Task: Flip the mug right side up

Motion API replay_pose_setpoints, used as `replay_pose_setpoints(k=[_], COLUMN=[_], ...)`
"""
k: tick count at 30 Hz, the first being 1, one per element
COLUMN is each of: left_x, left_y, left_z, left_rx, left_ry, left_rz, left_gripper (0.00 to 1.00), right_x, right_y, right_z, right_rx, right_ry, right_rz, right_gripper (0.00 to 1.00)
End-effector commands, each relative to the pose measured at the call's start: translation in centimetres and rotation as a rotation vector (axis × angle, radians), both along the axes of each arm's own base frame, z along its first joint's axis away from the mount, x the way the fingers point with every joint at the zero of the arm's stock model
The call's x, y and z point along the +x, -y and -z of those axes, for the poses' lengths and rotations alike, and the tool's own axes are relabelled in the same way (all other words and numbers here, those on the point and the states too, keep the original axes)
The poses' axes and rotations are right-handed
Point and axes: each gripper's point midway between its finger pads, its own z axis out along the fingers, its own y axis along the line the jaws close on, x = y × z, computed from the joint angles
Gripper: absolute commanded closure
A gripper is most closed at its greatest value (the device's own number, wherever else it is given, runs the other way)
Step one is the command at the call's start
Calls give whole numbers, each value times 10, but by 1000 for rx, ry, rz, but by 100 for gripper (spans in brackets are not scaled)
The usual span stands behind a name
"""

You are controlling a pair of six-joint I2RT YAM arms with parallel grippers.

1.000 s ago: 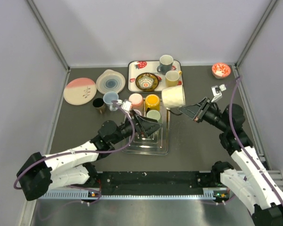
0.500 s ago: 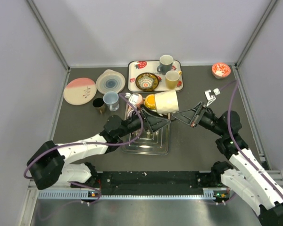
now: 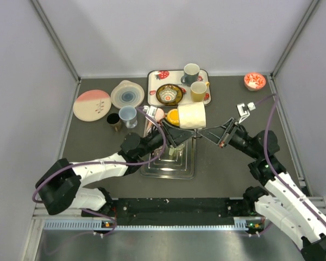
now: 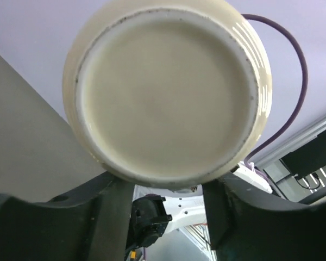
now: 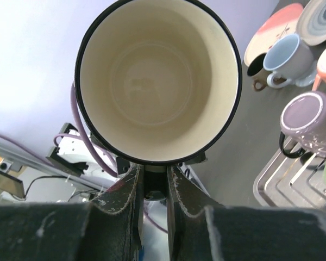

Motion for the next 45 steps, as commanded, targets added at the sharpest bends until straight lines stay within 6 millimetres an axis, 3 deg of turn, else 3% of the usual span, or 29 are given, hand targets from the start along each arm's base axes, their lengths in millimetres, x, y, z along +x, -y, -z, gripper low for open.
replay_pose_setpoints(k=[1, 6, 12, 19, 20, 21, 31, 35, 38, 40, 45], left_x=[1, 1, -4, -8, -8, -8, 1, 4, 5, 6, 14], left_y=[-23, -26, -22, -16, -16, -16, -17, -18, -24, -31, -49], left_z=[-43, -48, -57, -60, -60, -60, -41, -32, -24, -27, -8], left_rx=[-224, -258, -257, -259, -257, -258, -91, 48, 98, 111, 239], left_ry=[18, 20, 46, 62, 62, 61, 67, 119, 152, 182, 206], left_rz=[-13, 10, 47, 91, 96, 93, -7, -64, -114, -154, -261], left_gripper=[50, 57, 56, 78, 93, 100, 100, 100, 100, 100, 100], right_x=[-10, -12, -13, -16, -17, -17, -22, -22, -23, -24, -25], right_y=[1, -3, -7, -11, -12, -12, -11, -9, -8, -7, -2], right_z=[-24, -16, -7, 0, 1, 2, 13, 13, 8, 5, 3], right_rx=[32, -6, -45, -91, -99, -104, -185, -199, -196, -199, -225], right_ry=[153, 163, 167, 171, 175, 176, 193, 187, 196, 200, 212], right_rz=[7, 1, -14, -22, -25, -26, -18, -10, -3, -8, 12], right_gripper=[100, 100, 100, 100, 100, 100, 100, 78, 66, 62, 53])
